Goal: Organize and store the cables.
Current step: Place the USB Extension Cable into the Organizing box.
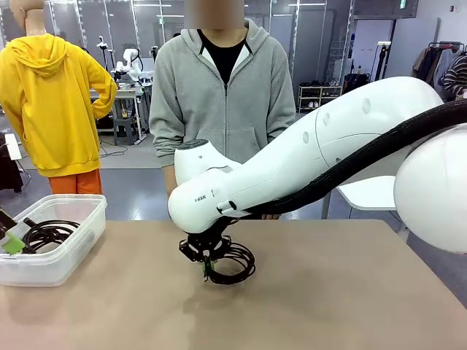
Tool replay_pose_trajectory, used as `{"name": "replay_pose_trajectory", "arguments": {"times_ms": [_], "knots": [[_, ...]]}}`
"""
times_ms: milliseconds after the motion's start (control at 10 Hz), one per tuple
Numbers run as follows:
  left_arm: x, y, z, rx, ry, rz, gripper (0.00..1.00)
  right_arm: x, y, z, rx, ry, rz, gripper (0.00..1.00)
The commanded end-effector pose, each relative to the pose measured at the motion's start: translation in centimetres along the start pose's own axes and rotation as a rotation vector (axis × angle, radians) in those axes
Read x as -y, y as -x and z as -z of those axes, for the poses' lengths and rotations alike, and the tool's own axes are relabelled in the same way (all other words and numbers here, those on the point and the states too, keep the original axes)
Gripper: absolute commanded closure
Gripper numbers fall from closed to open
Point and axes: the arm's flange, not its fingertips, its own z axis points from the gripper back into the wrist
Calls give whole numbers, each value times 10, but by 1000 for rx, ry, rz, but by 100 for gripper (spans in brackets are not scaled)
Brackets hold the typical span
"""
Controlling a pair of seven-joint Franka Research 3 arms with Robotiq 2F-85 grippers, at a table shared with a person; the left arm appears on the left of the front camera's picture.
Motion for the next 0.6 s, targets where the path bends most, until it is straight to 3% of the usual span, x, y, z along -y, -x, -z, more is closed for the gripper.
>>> {"name": "replay_pose_trajectory", "arguments": {"times_ms": [0, 500], "knots": [[-2, -3, 0, -4, -16, -10, 0, 4, 1, 0, 3, -40, -8, 75], [-2, -3, 0, -4, -16, -10, 0, 23, 5, -1, 29, -82, -22, 10]]}}
